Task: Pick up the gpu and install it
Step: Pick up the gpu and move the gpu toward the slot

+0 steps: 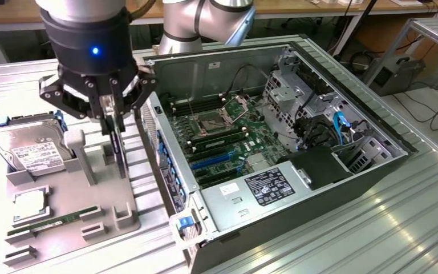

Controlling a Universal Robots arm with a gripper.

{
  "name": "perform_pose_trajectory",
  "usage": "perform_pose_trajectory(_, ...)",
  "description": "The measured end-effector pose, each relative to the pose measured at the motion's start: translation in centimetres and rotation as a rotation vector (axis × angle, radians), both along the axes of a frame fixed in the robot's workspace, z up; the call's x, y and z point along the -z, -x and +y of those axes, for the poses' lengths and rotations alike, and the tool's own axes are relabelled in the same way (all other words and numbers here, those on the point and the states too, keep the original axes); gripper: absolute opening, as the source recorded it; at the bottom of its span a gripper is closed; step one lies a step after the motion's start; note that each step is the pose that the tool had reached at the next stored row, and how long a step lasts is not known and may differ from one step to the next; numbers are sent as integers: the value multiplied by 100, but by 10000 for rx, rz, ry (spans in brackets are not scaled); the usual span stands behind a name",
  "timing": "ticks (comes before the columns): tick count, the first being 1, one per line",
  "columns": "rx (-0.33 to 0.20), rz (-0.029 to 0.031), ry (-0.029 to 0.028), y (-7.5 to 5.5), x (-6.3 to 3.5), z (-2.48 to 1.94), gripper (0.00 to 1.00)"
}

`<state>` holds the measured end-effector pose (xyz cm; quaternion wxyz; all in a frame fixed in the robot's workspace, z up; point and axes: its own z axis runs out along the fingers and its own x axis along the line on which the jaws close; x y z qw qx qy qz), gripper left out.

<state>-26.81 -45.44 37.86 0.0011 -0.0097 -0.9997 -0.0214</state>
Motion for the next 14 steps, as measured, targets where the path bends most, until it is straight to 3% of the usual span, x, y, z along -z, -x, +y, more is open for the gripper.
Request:
perform_pose_trajectory(6, -2, 16, -4, -144, -286, -36, 26)
perform_pose_trajectory(14, -6, 81, -59, -471, -696, -110, 26)
